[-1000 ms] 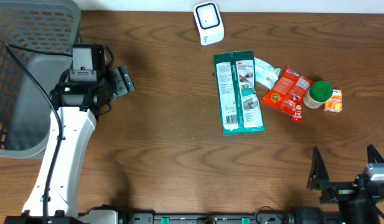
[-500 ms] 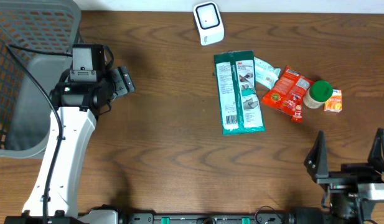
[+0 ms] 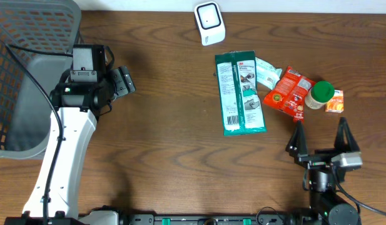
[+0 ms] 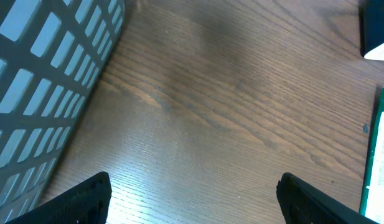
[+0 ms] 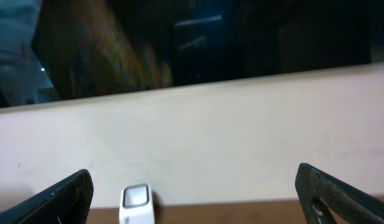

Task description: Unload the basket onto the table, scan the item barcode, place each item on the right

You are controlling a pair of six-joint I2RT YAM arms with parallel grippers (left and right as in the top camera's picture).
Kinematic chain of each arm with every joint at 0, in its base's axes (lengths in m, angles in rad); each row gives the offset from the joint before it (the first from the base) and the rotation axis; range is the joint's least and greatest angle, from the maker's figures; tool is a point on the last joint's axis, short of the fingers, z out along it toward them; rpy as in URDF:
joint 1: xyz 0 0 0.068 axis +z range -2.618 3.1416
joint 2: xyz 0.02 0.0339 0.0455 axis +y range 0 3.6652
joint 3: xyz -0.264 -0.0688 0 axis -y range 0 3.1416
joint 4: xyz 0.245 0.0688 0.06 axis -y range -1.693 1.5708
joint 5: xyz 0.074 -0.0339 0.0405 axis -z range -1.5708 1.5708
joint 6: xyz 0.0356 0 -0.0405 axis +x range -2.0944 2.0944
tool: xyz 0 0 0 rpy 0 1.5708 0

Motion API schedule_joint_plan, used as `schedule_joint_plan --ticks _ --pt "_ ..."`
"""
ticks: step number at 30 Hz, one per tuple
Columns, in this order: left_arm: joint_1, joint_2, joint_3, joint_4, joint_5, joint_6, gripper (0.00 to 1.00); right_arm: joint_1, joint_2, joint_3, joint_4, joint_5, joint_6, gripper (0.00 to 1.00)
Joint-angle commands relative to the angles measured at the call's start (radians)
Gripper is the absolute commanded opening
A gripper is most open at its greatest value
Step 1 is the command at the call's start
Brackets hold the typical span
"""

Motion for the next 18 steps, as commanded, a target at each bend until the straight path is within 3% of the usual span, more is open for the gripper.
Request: schedule_joint_plan --ticks 1,18 --pt "0.005 0.000 0.010 0.001 -0.010 0.002 0.86 -0.005 -0.007 -0.019 -0.036 -0.001 0.047 0.99" --pt "0.005 0.000 0.010 0.001 -0.010 0.002 0.86 0.048 -0.007 -0.020 -0.420 0.006 0.046 0.99"
